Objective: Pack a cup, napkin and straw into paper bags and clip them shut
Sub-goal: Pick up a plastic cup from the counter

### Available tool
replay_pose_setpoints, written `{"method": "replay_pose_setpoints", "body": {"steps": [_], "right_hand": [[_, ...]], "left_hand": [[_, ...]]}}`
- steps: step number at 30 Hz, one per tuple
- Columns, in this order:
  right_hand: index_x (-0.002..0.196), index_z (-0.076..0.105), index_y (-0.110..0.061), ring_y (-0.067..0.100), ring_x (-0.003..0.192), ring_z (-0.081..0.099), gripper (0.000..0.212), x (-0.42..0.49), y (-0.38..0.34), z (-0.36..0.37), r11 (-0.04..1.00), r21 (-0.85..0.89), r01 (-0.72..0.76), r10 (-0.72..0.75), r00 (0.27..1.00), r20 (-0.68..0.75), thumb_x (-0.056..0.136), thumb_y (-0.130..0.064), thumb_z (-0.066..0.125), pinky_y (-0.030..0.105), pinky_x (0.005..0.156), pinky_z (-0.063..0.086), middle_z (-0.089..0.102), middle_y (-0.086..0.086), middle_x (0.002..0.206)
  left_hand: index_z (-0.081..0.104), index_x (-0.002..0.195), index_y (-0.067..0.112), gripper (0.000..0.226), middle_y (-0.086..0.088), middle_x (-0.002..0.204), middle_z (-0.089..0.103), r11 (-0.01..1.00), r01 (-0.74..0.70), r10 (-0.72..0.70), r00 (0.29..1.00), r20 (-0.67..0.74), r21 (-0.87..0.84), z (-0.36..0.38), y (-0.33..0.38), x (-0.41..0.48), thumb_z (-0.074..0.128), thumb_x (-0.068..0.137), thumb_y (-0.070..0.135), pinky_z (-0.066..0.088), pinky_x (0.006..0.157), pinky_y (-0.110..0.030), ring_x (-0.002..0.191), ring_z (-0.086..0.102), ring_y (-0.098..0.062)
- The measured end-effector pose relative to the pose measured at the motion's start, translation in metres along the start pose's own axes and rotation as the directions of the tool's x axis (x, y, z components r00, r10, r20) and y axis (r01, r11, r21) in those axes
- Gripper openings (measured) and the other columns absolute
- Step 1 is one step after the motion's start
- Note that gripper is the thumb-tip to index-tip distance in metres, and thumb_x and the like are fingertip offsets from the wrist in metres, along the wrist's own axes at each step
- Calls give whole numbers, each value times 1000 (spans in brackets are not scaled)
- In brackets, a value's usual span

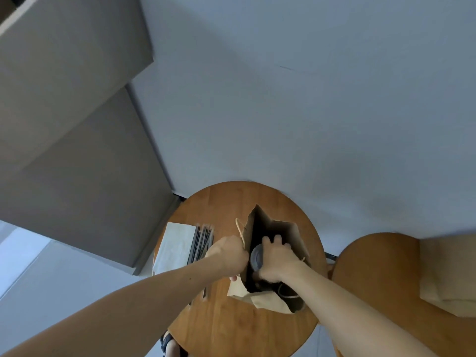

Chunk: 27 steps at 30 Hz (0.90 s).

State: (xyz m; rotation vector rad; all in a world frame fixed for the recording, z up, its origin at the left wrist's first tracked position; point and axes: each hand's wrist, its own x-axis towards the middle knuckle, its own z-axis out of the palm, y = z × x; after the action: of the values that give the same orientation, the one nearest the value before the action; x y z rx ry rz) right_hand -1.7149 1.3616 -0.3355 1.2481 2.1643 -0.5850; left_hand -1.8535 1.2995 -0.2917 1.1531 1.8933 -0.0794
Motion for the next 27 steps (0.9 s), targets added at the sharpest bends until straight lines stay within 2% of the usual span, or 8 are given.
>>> {"method": "replay_pose_setpoints", "body": {"steps": [3,8,11,15,18,22,25,27], "right_hand": [[139,19,-19,38,119,48,83,27,-8,26,996,5,-87,87,996,-4,79,-42,72,46,101,44,30,16,136],[133,22,-21,38,114,49,71,48,-21,51,994,47,-98,102,991,-89,82,-38,69,48,89,51,31,13,130],[139,19,-17,38,113,49,72,51,-16,65,995,24,-92,94,988,-119,86,-33,64,45,87,51,29,16,133],[143,15,-16,35,114,48,83,52,-3,75,996,34,-83,86,989,-117,83,-45,64,41,94,47,28,16,136],[142,18,-17,32,113,49,81,54,-2,76,998,45,-33,40,988,-151,83,-47,65,38,94,45,30,15,135],[141,20,-18,32,112,48,75,55,-7,79,1000,18,-10,13,985,-174,85,-41,63,37,90,48,32,15,134],[141,19,-17,33,111,49,78,56,-7,78,1000,-13,-21,19,988,-152,84,-44,63,37,89,47,31,16,134],[142,19,-16,35,113,48,81,53,-10,73,998,-38,-52,48,993,-110,82,-46,64,40,91,45,30,17,134]], "left_hand": [[69,97,6,22,-6,83,75,999,39,-38,999,-15,13,0,-6,0,50,99,18,62,78,-34,76,74,-18],[67,104,5,28,-12,98,70,998,17,-14,999,-52,60,-3,-9,-2,46,100,23,61,82,-37,87,71,-25],[67,103,5,29,-11,94,69,998,-4,7,999,-48,62,-5,-11,-1,46,100,24,61,81,-36,86,71,-25],[67,101,8,28,-5,84,63,997,-35,38,998,-48,64,-5,-13,2,47,100,27,61,77,-32,81,70,-21],[66,95,9,27,-3,77,60,997,-41,44,998,-43,65,-3,-14,3,46,99,27,61,73,-30,76,69,-21],[66,93,8,28,-6,79,62,997,-40,43,998,-45,59,0,-14,1,46,99,26,62,73,-34,78,71,-23],[68,100,6,27,-9,88,67,995,-49,53,998,-42,87,-1,-15,0,46,100,23,62,76,-34,80,71,-23],[68,100,6,28,-9,86,66,996,-51,55,997,-57,73,-1,-16,0,46,100,23,62,74,-32,78,70,-22]]}}
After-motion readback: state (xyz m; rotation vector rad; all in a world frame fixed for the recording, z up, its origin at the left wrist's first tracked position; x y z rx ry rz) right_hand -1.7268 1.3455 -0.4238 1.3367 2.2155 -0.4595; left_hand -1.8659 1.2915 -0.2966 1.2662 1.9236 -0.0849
